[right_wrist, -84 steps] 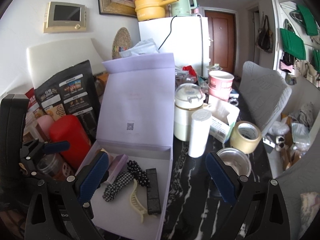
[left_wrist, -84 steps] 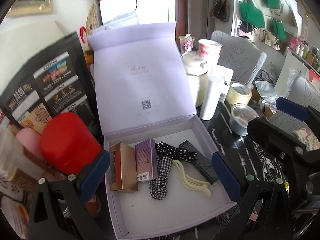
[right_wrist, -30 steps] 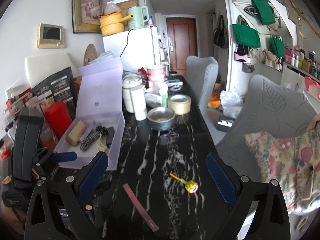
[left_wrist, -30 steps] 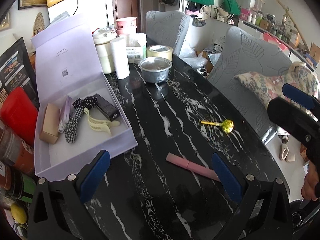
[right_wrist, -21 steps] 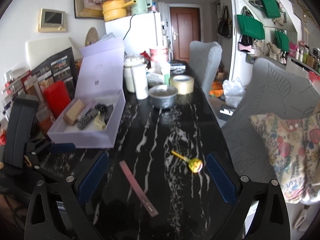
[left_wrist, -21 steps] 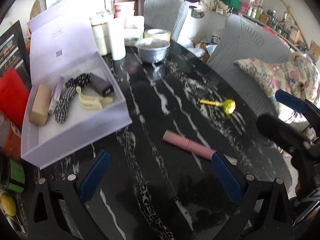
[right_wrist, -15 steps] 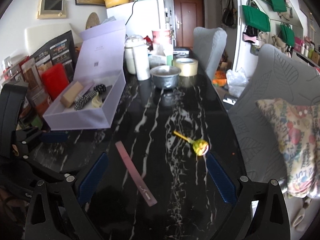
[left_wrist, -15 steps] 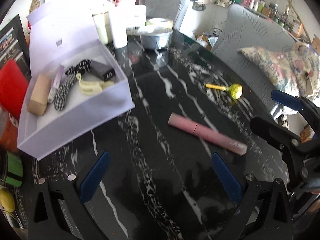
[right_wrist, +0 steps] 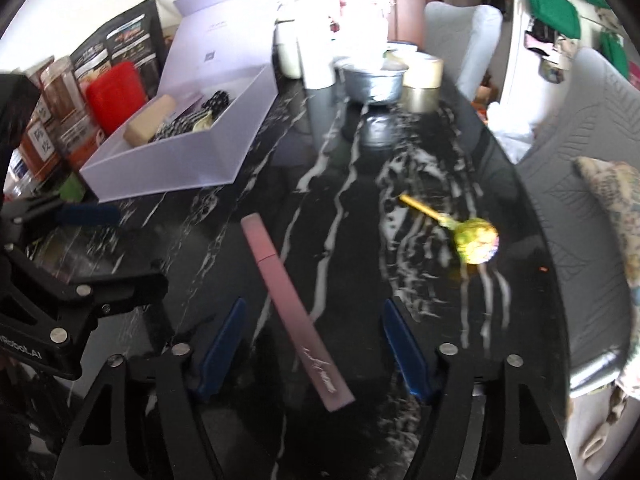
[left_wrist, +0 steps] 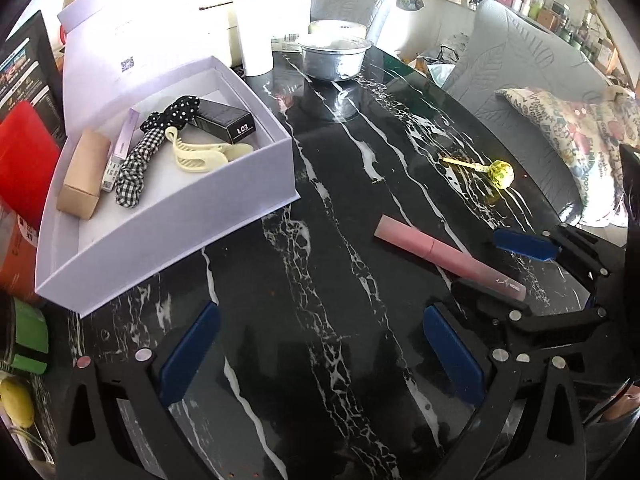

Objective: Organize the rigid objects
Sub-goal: 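Move the right tool to the pink lipstick tube and grasp it, then grasp the yellow-green lollipop with the left tool while the right tool holds the lipstick tube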

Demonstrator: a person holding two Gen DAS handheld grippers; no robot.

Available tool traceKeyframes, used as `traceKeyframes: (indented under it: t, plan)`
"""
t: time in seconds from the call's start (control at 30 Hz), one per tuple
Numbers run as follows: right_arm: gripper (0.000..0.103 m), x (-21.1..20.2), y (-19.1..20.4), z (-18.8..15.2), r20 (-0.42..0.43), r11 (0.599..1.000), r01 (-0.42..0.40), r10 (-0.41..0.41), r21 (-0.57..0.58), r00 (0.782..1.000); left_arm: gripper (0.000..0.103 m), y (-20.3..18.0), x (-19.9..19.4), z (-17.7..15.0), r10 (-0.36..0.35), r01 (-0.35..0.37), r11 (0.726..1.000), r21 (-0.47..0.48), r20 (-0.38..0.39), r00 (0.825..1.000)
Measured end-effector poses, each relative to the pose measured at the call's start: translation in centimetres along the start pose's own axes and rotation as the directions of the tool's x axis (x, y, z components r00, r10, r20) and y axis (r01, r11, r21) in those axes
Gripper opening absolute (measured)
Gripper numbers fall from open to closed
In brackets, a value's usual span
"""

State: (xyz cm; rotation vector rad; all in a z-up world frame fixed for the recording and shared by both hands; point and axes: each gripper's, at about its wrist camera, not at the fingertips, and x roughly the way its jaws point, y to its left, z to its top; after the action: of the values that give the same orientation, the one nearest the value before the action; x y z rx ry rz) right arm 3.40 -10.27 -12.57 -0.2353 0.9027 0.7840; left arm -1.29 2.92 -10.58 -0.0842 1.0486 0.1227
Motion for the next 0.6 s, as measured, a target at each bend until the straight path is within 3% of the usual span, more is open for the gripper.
traceKeyframes:
  t: [0.13, 0.23, 0.27, 0.43, 0.6]
  plan:
    - [0.055, 0.5, 0.3, 0.2, 0.002, 1.000, -0.001, 0.001, -0.018, 1.000, 0.103, -0.1, 0.9, 0.3, -0.005, 0.005, 1.000, 0.023, -0.011, 1.000]
    - [0.030, 0.6, 0.6, 0.3, 0.003, 0.998, 0.026, -0.026, -0.052, 1.000, 0.103, -0.1, 1.5, 0.8, -0.024, 0.024, 1.000, 0.009, -0.021, 0.999]
    - [0.015, 0.6, 0.8, 0.3, 0.001, 0.998, 0.018, -0.018, -0.065, 1.000, 0.103, -0.1, 1.6, 1.0, -0.022, 0.022, 1.000, 0.006, -0.023, 1.000]
    - [0.013, -0.1, 0.5, -0.3, -0.001, 0.997, 0.016, -0.016, -0.072, 1.000, 0.103, -1.4, 1.9, 2.4, -0.017, 0.017, 0.999, 0.046, 0.000, 1.000]
    - [0.013, -1.8, -1.8, -1.8, -0.011, 0.998, 0.058, -0.058, 0.000, 0.998, 0.103, -3.4, 2.9, 4.1, -0.104, 0.106, 0.992, 0.069, -0.028, 0.994]
